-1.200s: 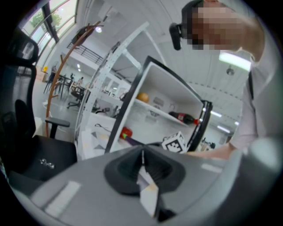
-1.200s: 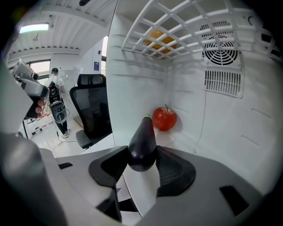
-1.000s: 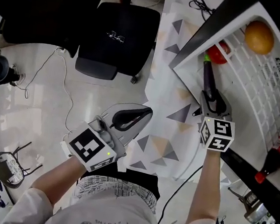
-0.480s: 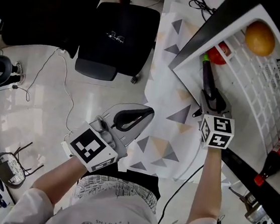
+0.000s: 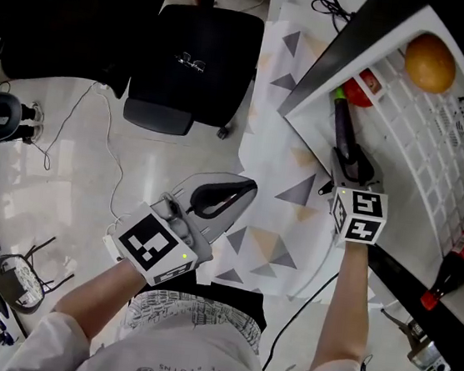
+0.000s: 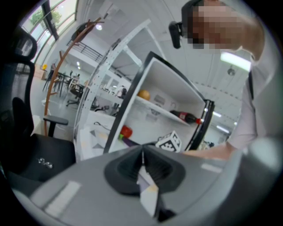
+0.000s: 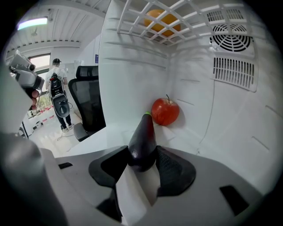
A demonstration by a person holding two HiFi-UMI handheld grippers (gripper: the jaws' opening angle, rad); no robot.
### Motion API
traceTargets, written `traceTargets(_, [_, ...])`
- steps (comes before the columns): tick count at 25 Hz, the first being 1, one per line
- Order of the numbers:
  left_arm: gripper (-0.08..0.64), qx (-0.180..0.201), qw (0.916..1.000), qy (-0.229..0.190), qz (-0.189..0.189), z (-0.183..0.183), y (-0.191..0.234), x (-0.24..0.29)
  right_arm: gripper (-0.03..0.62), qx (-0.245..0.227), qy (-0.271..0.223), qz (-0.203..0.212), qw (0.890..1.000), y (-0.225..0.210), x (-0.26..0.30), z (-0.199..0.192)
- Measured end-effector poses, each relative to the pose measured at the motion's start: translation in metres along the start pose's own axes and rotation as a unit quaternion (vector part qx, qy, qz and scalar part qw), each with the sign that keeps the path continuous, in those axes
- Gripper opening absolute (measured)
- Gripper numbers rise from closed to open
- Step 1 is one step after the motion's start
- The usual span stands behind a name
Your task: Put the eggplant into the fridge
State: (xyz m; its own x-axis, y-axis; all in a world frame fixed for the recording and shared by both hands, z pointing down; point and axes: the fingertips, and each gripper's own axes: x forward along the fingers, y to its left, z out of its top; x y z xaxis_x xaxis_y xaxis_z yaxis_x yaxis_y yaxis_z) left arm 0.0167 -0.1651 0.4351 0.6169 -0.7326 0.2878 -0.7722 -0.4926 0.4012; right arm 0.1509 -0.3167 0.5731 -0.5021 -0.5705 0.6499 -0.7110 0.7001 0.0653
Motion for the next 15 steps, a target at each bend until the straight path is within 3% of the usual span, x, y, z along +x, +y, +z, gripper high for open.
traceTargets(15, [0.012,0.003,1.0,0.0,-0.004,0.0053,-0.0009,0.0001,0.212,0.008,0.009,-0.009,1.0,-0.0032,0.0018,0.0012])
